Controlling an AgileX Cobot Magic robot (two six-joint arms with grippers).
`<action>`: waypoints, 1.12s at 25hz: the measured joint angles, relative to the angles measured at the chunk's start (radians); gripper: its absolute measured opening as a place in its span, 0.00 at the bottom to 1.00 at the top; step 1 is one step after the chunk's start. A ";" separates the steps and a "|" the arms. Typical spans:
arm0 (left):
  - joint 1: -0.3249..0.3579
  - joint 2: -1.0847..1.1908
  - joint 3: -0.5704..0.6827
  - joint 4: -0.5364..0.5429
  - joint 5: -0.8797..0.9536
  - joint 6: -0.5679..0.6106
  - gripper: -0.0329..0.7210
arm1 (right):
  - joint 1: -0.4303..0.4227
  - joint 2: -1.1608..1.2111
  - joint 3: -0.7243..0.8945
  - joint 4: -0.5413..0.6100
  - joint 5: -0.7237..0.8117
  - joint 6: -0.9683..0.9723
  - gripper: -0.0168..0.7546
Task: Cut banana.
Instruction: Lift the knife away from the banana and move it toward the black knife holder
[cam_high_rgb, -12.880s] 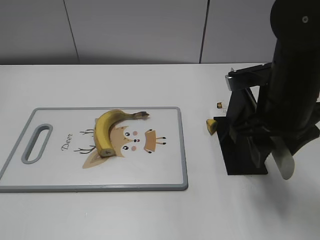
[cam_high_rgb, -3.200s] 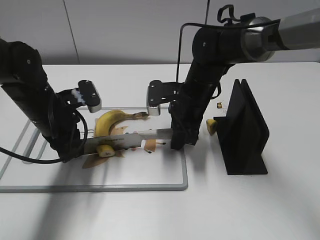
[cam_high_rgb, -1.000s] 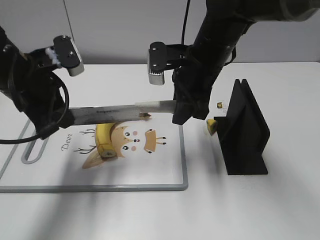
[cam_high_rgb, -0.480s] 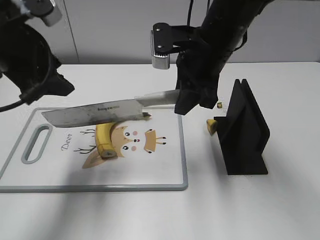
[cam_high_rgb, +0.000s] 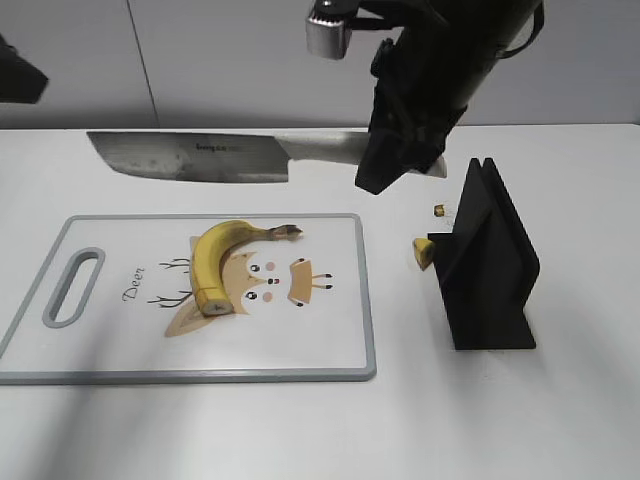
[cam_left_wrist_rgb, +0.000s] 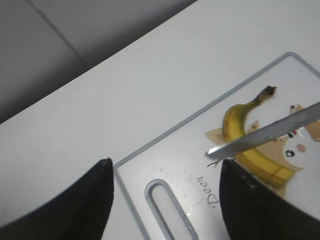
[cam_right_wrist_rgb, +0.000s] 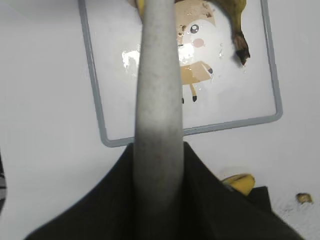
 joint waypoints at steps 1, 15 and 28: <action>0.012 -0.018 0.000 0.038 0.010 -0.067 0.89 | 0.000 -0.008 0.000 -0.001 0.009 0.048 0.23; 0.108 -0.080 -0.104 0.244 0.540 -0.509 0.84 | 0.001 -0.173 0.024 -0.016 0.067 0.557 0.23; 0.108 -0.359 -0.023 0.242 0.541 -0.561 0.82 | 0.001 -0.420 0.247 -0.014 -0.033 0.882 0.23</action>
